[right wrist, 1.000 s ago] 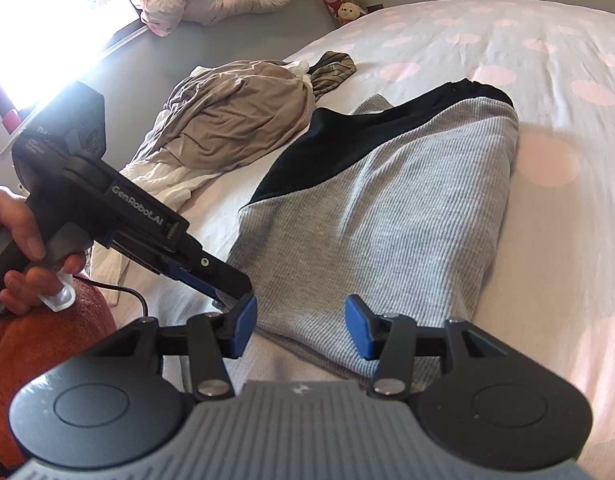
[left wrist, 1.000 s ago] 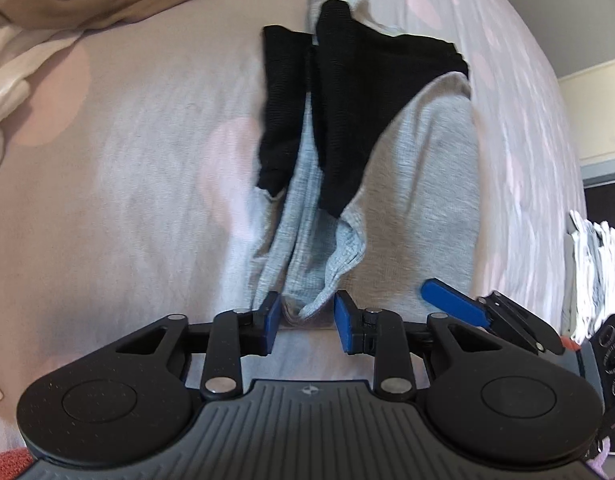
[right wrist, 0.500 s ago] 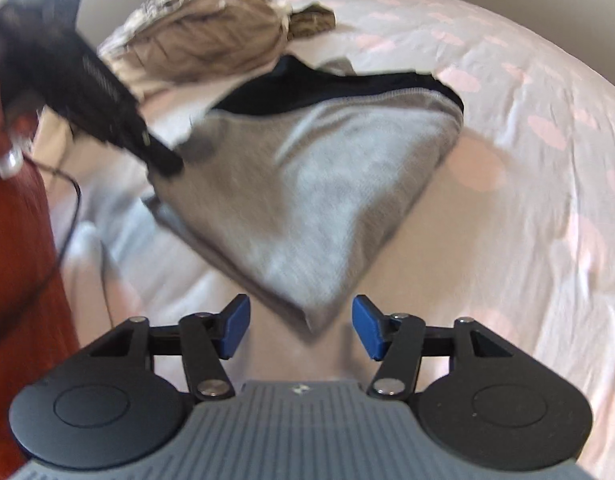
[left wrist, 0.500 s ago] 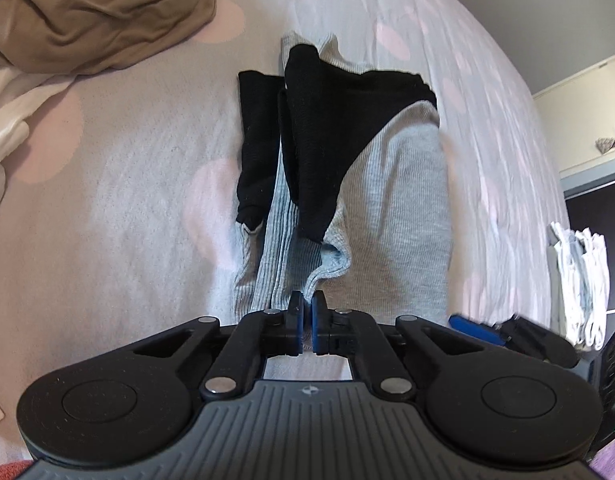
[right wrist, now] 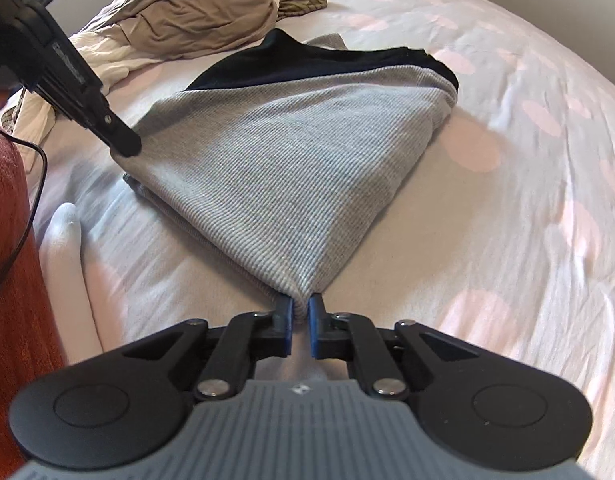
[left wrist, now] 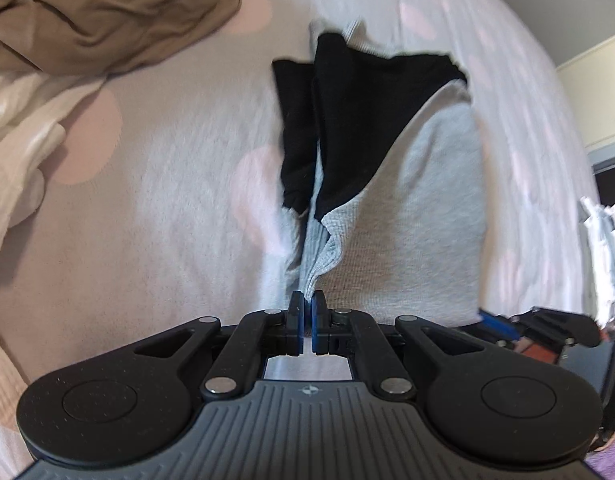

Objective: Fold clothes
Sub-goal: 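Grasp the shirt's end with the left gripper while the right gripper grasps it too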

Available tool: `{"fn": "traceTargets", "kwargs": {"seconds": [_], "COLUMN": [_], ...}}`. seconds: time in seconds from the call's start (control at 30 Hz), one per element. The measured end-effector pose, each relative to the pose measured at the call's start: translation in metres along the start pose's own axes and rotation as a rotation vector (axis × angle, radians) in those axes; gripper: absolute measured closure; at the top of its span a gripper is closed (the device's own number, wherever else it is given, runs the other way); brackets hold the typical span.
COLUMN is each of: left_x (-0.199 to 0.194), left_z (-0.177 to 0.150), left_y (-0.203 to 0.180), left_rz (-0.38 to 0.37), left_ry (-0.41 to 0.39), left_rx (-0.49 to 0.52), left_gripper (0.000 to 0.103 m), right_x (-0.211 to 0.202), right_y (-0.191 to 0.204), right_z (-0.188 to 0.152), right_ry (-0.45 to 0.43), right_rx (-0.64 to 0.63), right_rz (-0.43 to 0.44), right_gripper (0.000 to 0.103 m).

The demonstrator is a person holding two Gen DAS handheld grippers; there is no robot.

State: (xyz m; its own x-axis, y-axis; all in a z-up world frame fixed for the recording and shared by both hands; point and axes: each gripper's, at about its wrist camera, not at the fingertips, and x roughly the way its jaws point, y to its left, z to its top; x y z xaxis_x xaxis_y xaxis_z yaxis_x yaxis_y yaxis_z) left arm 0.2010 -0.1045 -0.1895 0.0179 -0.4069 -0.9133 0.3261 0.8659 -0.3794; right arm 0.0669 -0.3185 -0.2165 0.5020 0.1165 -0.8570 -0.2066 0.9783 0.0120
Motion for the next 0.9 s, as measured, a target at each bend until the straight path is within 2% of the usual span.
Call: {"fn": "traceTargets", "kwargs": {"seconds": [0.1,0.2,0.27,0.33,0.37,0.43,0.5,0.57,0.67,0.9], "left_x": [0.013,0.009,0.002,-0.005,-0.011,-0.025,-0.038,-0.05,-0.053,-0.025], "left_z": [0.006,0.004,0.0,-0.004,-0.005,-0.007,-0.001,0.006,0.026,0.071], "left_y": [-0.003,-0.004,-0.003,-0.002,-0.002,-0.002,-0.004,-0.008,-0.012,-0.007], "left_rz": [0.028,0.024,0.012,0.0,-0.014,-0.048,-0.07,-0.079,-0.051,-0.073], "left_ry": [0.043,0.041,0.029,0.017,-0.003,-0.051,-0.122,-0.202,-0.299,-0.408], "left_rx": [0.014,0.016,0.012,0.008,0.007,0.011,0.028,0.046,0.064,0.004], "left_gripper": [0.101,0.1,0.095,0.082,0.079,0.066,0.055,0.055,0.054,0.054], "right_x": [-0.003,-0.012,-0.017,-0.023,-0.025,-0.031,-0.036,-0.037,-0.034,-0.015], "right_y": [-0.004,-0.008,-0.011,-0.014,-0.015,-0.018,-0.022,-0.033,-0.047,-0.065], "right_z": [0.0,0.0,-0.001,-0.001,-0.001,-0.001,0.0,0.005,0.016,0.047], "right_ry": [-0.003,-0.024,-0.039,-0.053,-0.06,-0.074,-0.096,-0.13,-0.16,-0.2], "right_rx": [0.017,0.035,0.046,0.058,0.063,0.075,0.093,0.135,0.186,0.189], "right_rz": [0.009,0.015,0.019,0.023,0.025,0.029,0.024,-0.003,-0.028,-0.054], "right_gripper": [0.094,0.092,0.089,0.088,0.087,0.077,0.077,0.077,0.077,0.077]}}
